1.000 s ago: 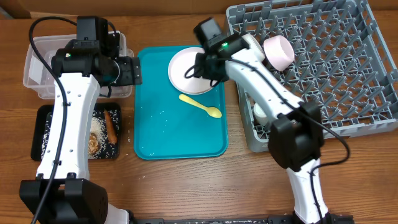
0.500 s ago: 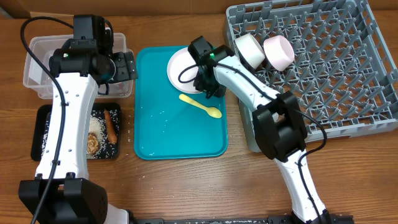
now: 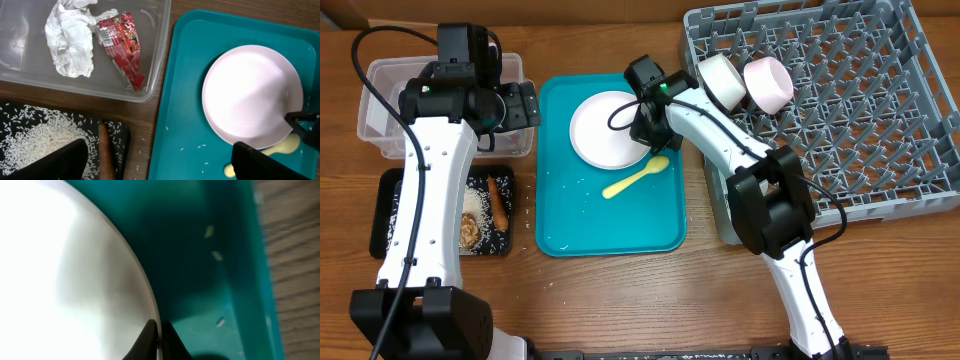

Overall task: Sort waste into correct bins and load items into the dishwasher
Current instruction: 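Move the right gripper to the white plate and grasp its rim, then lift the white plate and carry it right over the dish rack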

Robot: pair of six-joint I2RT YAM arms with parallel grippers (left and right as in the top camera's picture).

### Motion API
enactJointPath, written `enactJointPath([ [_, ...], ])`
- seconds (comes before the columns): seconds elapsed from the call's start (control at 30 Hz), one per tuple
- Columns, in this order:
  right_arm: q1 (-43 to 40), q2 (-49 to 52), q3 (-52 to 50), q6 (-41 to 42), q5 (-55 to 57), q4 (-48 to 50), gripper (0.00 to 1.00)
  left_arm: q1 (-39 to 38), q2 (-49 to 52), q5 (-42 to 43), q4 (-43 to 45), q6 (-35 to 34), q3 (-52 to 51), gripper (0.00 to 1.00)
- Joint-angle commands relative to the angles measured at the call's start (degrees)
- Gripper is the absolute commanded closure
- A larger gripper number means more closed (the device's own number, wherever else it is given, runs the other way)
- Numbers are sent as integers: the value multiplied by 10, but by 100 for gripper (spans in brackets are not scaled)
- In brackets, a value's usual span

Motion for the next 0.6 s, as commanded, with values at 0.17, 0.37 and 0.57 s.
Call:
enactJointPath([
  [0.17, -49, -8, 139, -160, -125, -54, 96, 3, -5, -8, 10, -6, 7, 4],
  [0.37, -76, -49, 315, -252, -124, -164, 96, 3, -5, -8, 14, -6, 7, 2],
  [0.57, -121, -75, 465, -259, 26, -257, 96, 2, -5, -7, 21, -16, 7, 2],
])
